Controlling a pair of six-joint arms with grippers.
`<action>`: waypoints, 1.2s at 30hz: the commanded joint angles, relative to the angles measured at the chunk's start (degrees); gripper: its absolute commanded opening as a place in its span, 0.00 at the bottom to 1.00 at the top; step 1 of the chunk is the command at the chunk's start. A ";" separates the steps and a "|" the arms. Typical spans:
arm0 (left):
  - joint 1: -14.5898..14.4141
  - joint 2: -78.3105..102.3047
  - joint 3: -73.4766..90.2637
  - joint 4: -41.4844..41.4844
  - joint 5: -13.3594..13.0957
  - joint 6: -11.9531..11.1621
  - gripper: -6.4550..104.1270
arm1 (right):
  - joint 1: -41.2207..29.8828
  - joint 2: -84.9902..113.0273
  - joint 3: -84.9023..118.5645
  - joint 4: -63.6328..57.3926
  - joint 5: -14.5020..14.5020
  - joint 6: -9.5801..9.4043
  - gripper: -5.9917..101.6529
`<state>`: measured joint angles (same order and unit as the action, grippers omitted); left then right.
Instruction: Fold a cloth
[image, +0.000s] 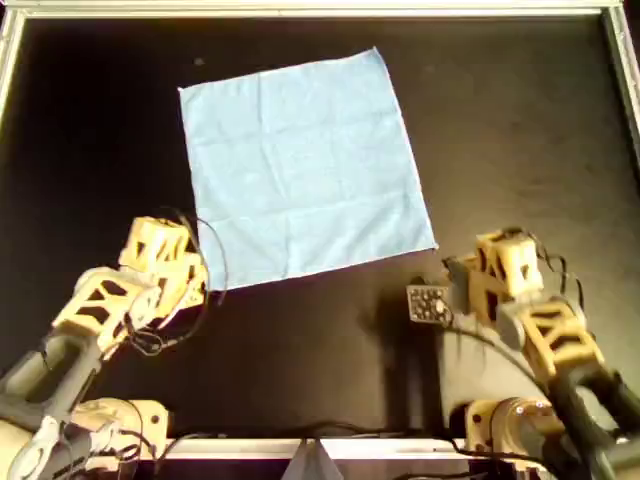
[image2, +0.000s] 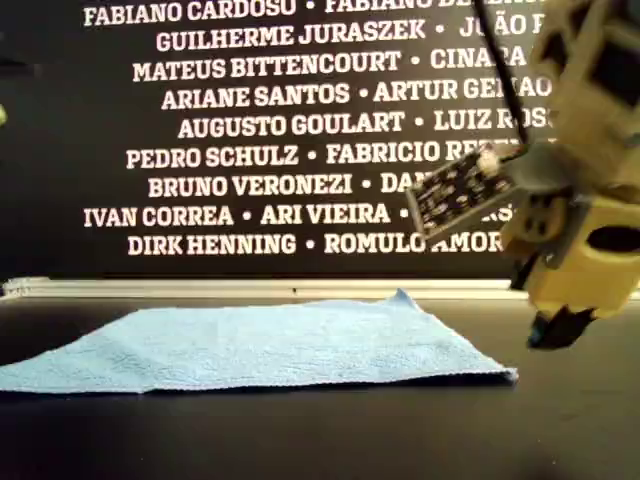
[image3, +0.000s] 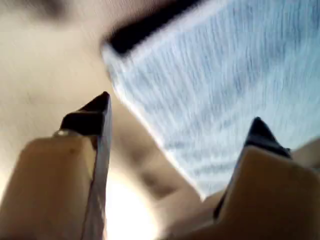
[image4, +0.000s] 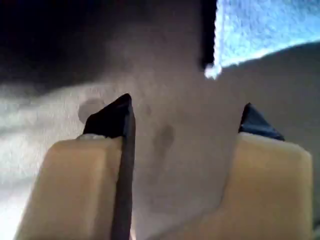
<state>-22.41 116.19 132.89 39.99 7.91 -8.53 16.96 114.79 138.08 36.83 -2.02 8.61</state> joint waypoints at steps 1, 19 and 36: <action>-1.85 2.72 -0.70 -1.14 0.35 -0.26 0.93 | -0.09 -4.66 -6.94 -2.20 -0.70 -0.79 0.85; -1.85 2.11 9.84 -10.55 0.35 0.18 0.94 | 0.53 -30.41 -26.63 -2.29 -0.79 -0.88 0.85; -2.37 1.93 13.18 -18.19 0.44 0.00 0.93 | 0.18 -37.35 -31.90 -2.20 -0.79 -0.97 0.84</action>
<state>-22.85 116.46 146.07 22.32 8.00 -8.17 17.40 76.64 106.61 36.04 -2.72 8.00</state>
